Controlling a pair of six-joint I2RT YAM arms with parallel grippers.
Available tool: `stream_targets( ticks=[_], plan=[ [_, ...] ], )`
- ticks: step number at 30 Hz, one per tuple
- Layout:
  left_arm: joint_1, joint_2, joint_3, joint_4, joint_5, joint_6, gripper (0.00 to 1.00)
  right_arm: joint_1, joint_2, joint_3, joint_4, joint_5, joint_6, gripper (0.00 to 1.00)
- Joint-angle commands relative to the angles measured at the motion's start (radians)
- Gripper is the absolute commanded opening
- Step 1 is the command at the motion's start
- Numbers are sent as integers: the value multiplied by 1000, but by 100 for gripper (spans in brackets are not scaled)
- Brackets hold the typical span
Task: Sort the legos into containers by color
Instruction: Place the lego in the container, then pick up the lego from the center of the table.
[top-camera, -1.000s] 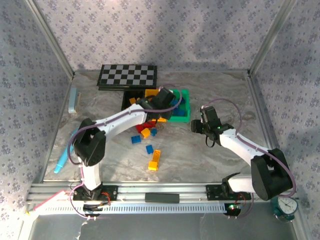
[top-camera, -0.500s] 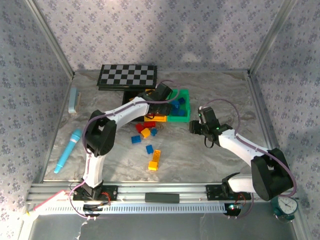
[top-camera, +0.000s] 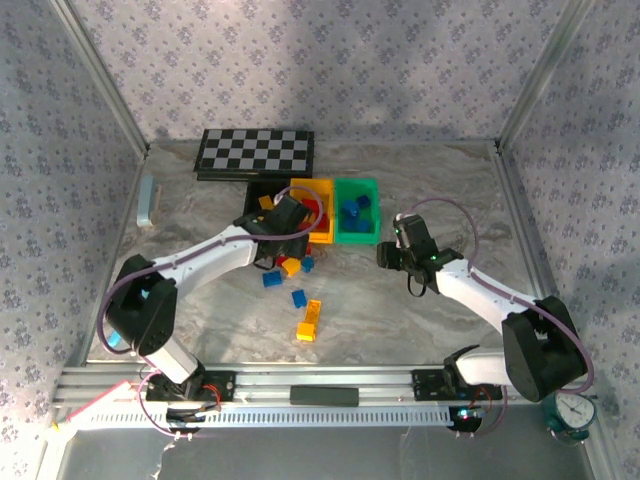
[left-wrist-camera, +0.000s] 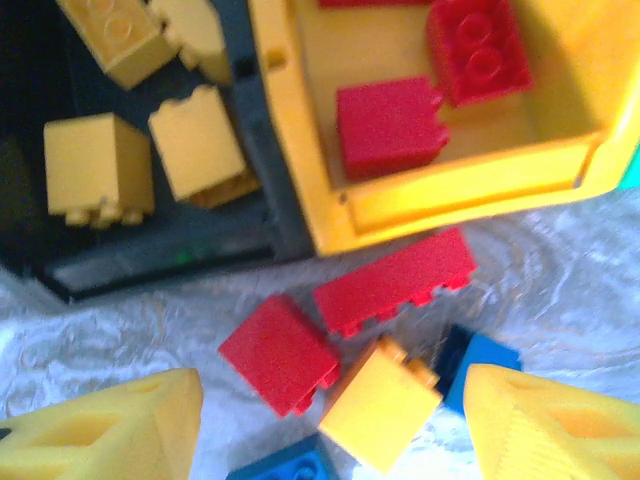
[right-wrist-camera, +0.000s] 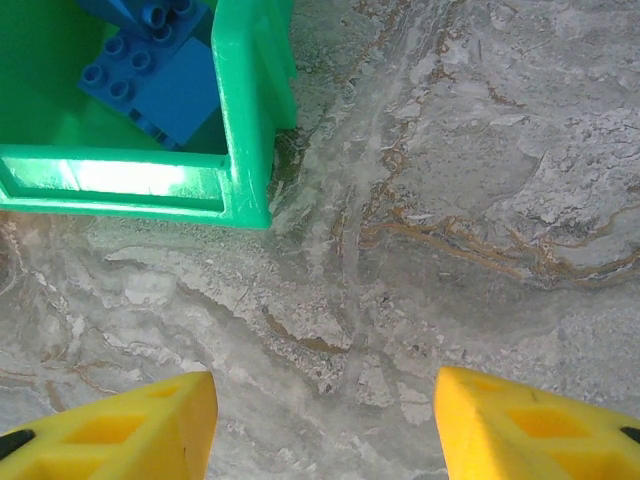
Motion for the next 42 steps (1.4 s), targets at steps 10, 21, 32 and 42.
stream_targets(
  ticks=[10,21,32,42],
  plan=[
    [134,14,-77,14,66,-123,60,17,2,-9,-6,25,-10,61],
    [157,79,-74,56,208,-337,63,30,26,1,-4,27,-12,61],
    [163,117,-51,49,196,-421,63,37,24,2,-8,35,-13,61],
    [164,175,-19,50,222,-406,54,39,23,4,-11,43,-14,61]
  ],
)
